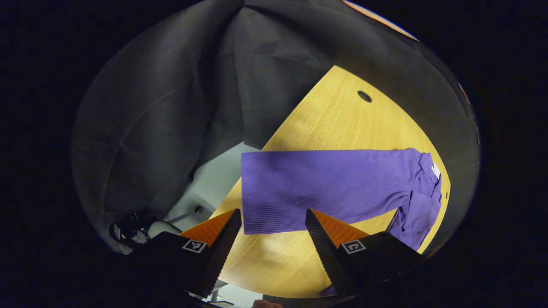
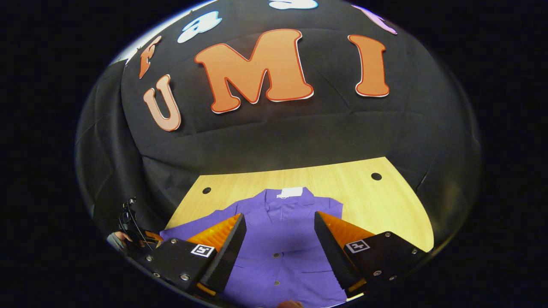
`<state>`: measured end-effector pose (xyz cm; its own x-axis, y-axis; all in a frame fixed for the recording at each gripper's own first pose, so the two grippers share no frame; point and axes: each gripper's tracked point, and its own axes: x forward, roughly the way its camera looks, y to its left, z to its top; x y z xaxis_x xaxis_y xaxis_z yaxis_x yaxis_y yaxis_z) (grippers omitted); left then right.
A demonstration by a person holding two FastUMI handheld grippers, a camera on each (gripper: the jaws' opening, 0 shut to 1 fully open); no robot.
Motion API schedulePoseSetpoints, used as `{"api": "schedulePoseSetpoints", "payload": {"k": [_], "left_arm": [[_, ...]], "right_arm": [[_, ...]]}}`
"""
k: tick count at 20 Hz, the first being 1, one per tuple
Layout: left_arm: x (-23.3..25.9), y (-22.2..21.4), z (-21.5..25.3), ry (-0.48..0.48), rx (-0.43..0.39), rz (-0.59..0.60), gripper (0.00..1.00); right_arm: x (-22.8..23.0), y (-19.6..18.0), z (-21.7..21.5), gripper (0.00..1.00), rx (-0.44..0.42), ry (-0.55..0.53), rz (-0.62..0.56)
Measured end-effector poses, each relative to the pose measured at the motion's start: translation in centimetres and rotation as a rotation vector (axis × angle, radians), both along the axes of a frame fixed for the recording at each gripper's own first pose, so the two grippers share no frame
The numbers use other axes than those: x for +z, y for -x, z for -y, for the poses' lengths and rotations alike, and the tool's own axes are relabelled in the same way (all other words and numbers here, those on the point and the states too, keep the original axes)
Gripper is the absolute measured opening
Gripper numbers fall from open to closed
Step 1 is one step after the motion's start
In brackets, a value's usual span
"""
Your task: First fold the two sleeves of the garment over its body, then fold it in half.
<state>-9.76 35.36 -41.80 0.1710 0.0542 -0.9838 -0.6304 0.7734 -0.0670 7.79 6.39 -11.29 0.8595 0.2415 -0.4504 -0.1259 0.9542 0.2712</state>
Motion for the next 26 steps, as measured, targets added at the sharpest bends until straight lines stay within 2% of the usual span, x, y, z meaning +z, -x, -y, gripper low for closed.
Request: {"api": "schedulePoseSetpoints", "payload": {"k": [6, 9, 11, 12, 13, 17, 19, 20, 22, 26], "left_arm": [[-2.3, 0.2, -0.2, 0.050, 0.019, -0.112, 0.97], [-2.7, 0.3, -0.8, 0.030, 0.004, -0.166, 0.94], [-3.1, 0.7, -1.1, 0.018, -0.027, -0.212, 0.84], [-3.0, 0.6, -1.1, 0.020, -0.044, -0.221, 0.76], [-3.0, 0.4, -1.0, 0.024, -0.055, -0.221, 0.76], [-2.9, -0.3, -0.5, 0.037, -0.077, -0.222, 0.58], [-2.9, -1.0, 0.4, 0.042, -0.075, -0.220, 0.37], [-2.7, -0.8, 0.5, 0.039, -0.085, -0.227, 0.24], [-3.0, -0.9, 0.6, 0.041, -0.096, -0.223, 0.14], [-2.4, -1.1, 0.5, 0.029, -0.091, -0.204, 0.14]], "right_arm": [[-1.2, 1.8, 3.1, 0.95, -0.008, 0.082, -0.001], [-1.4, 2.1, 4.1, 0.95, -0.024, 0.081, -0.005], [-1.6, 2.1, 4.6, 0.95, -0.032, 0.076, -0.007], [-1.6, 2.3, 4.7, 0.95, -0.034, 0.073, -0.009], [-1.7, 2.3, 4.8, 0.95, -0.037, 0.072, -0.011], [-2.3, 2.7, 4.9, 0.95, -0.032, 0.066, -0.024], [-2.6, 2.9, 5.0, 0.95, -0.033, 0.065, -0.033], [-2.7, 3.0, 5.0, 0.95, -0.032, 0.061, -0.033], [-2.7, 3.3, 5.0, 0.95, -0.031, 0.052, -0.036], [-2.6, 3.7, 5.5, 0.95, -0.030, 0.055, -0.036]]}}
